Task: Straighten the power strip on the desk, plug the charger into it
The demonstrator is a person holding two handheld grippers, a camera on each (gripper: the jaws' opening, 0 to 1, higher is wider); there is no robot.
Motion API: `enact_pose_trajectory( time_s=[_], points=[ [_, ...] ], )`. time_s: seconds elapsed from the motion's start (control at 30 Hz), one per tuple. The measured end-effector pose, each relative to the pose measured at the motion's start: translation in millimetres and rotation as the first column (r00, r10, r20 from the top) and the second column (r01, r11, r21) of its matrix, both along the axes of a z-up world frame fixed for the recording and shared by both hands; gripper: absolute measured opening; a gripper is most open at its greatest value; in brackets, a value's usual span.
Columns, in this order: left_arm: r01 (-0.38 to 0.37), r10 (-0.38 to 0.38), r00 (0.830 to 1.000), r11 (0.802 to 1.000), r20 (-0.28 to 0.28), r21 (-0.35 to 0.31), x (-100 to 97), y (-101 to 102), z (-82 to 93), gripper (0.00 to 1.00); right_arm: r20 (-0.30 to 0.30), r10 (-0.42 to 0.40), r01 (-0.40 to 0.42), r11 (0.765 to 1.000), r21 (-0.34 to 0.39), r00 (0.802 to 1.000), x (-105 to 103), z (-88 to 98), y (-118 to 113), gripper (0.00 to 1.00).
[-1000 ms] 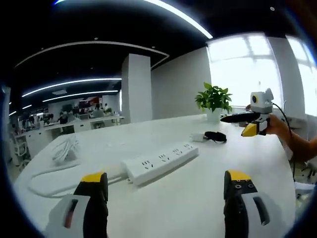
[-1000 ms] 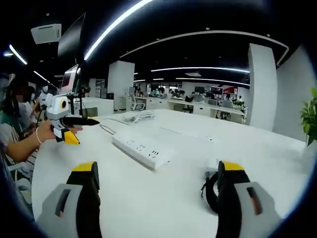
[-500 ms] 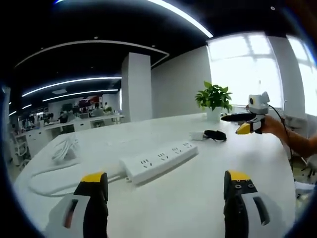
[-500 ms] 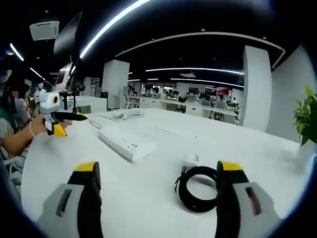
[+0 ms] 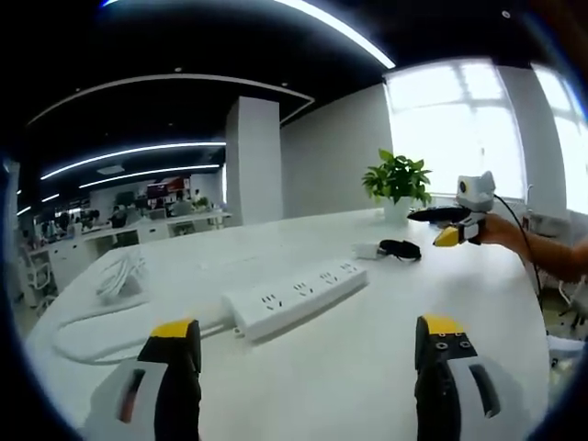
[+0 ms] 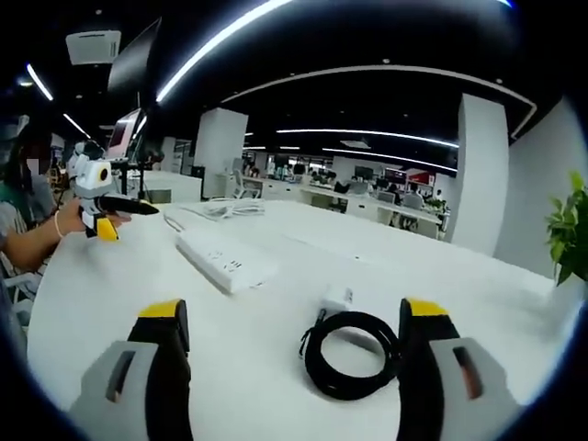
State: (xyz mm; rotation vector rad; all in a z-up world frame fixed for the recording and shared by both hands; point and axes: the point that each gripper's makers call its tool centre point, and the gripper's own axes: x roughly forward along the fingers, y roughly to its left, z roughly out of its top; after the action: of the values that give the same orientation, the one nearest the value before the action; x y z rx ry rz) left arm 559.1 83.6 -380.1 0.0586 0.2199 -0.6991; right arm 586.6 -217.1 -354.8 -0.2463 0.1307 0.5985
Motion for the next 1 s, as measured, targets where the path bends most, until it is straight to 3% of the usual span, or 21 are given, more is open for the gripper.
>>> enact_pose_trajectory(
  time_s=[0.53, 0.7, 1.0],
  points=[
    [-0.003, 0.003, 1.000, 1.000, -0.005, 0.001, -1.0, 2, -3.3, 0.99, -0.134, -0.016, 0.014, 1.000, -0.013, 0.991, 12, -17.6, -4, 0.86],
    [-0.010, 0.010, 1.000, 1.000, -0.004, 0.000, -1.3, 2, -3.4, 0.99, -0.182, -0.024, 0.016, 0.999, -0.043, 0.983, 15, -25.0, -6, 0.83],
    [-0.005, 0.005, 1.000, 1.000, 0.002, -0.011, 0.7, -1, -1.6, 0.98, -0.261, -0.040, 0.032, 0.999, -0.033, 0.965, 19, -37.2, -8, 0.75]
  ],
)
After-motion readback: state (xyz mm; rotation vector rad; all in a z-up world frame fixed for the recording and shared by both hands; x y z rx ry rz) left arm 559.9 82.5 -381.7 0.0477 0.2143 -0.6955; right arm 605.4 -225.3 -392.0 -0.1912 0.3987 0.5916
